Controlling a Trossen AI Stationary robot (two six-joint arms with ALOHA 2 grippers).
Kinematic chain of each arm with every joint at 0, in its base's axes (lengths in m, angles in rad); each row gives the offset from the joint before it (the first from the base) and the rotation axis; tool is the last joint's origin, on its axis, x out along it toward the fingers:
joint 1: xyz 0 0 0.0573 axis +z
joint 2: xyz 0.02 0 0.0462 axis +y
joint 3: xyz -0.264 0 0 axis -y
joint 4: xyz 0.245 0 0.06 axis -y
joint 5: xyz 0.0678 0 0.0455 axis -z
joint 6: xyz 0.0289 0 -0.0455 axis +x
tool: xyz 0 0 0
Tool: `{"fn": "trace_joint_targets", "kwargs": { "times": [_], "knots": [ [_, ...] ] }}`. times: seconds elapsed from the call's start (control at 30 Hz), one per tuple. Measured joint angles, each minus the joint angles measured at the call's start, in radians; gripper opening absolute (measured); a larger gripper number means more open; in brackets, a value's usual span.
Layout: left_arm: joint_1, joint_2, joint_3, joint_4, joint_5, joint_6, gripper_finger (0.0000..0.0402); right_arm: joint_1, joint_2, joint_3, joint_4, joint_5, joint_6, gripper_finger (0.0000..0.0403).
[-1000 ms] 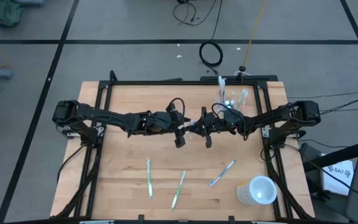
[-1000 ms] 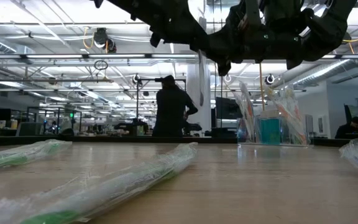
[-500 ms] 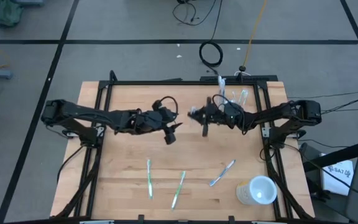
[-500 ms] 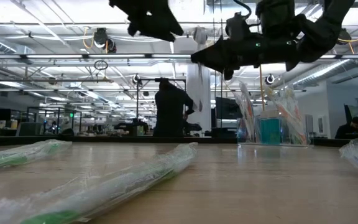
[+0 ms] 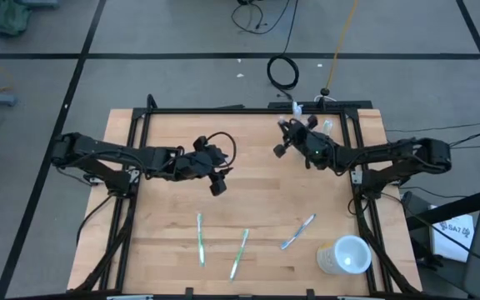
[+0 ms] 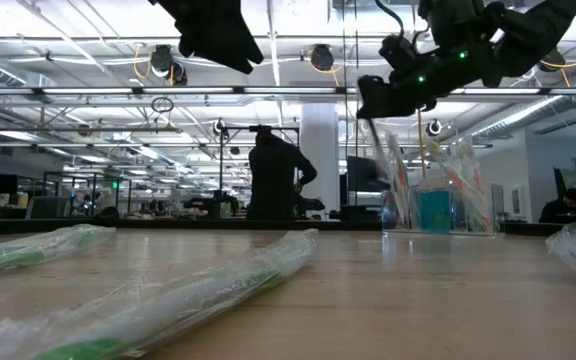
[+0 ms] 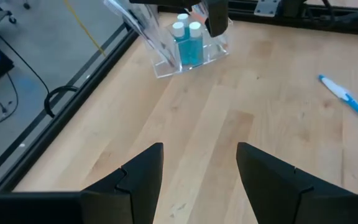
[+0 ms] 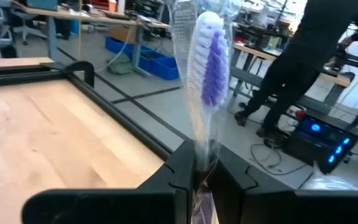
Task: Pick & Place toothbrushing station
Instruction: Put the purple toothbrush into the transparent organizer
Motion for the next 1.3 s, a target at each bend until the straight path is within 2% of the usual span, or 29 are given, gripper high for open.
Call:
{"fn": "trace_joint_targets", "kwargs": {
  "times": [0.17,0.37,0.43,0.9,1.1,1.3],
  "knots": [
    [0.001,0.0,0.0,-0.006,-0.004,0.011,0.0212,0.001,-0.004,0.0,-0.011,0.02,-0.003,0.0027],
    [0.001,0.0,0.0,-0.012,-0.005,0.058,0.0212,-0.001,-0.003,0.0,-0.089,0.186,0.003,0.0025],
    [0.002,0.0,0.0,-0.012,-0.005,0.061,0.0212,-0.007,-0.003,0.0,-0.093,0.202,0.032,0.0027],
    [0.011,0.0,0.0,-0.017,-0.006,0.053,0.0212,-0.093,0.001,-0.014,-0.199,0.2,0.332,0.003],
    [0.011,0.0,0.0,-0.016,-0.006,0.053,0.0212,-0.144,0.002,-0.044,-0.19,0.083,0.457,0.0034],
    [0.011,0.0,0.0,-0.016,-0.006,0.057,0.0212,-0.177,0.002,-0.063,-0.19,0.018,0.477,0.0029]
  ]
}}
